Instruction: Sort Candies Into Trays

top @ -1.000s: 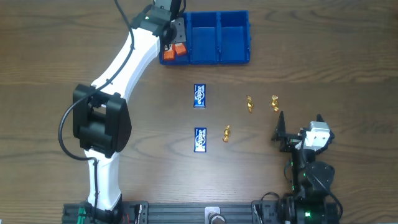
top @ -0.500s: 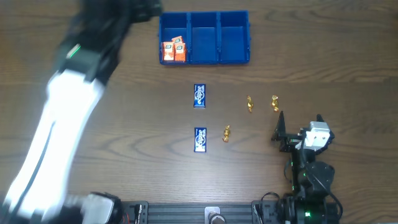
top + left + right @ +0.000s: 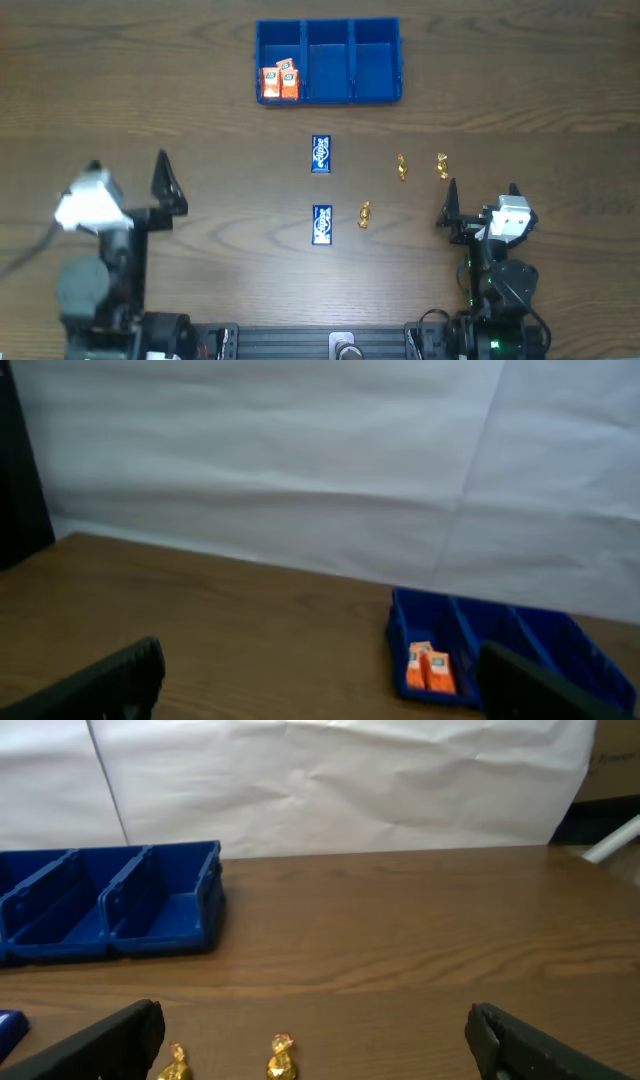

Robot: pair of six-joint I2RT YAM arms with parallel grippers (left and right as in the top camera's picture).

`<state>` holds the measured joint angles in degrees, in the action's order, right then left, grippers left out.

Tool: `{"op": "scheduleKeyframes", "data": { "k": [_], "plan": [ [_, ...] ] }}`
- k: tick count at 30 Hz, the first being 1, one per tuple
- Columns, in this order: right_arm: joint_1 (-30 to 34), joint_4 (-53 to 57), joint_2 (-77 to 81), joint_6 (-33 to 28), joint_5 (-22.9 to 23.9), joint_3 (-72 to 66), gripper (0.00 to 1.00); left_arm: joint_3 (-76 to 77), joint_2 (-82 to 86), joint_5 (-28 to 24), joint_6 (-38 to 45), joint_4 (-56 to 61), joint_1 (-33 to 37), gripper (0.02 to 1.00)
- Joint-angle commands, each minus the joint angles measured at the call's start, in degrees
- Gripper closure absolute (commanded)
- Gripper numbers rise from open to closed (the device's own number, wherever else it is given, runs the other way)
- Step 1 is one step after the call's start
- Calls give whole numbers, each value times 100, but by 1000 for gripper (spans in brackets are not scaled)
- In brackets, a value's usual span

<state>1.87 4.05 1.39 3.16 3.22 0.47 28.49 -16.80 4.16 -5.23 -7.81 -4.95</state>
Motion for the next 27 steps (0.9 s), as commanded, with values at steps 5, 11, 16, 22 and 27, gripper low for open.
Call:
{"op": "scheduleKeyframes", "data": {
  "k": [5, 11, 16, 22, 27],
  "plan": [
    [13, 52, -31, -66, 11, -2, 3, -2267, 1659, -350, 96, 1075, 81, 20],
    [13, 52, -31, -66, 11, -2, 3, -2822, 1661, -422, 96, 820, 13, 20],
    [13, 52, -31, -66, 11, -2, 3, -2822, 1661, -358, 101, 334, -35, 20],
    [13, 52, -31, -66, 11, -2, 3, -2822, 1659, -361, 101, 337, -380, 20],
    [13, 52, -31, -66, 11, -2, 3, -2822, 1655, -363, 98, 337, -417, 20]
  ]
}}
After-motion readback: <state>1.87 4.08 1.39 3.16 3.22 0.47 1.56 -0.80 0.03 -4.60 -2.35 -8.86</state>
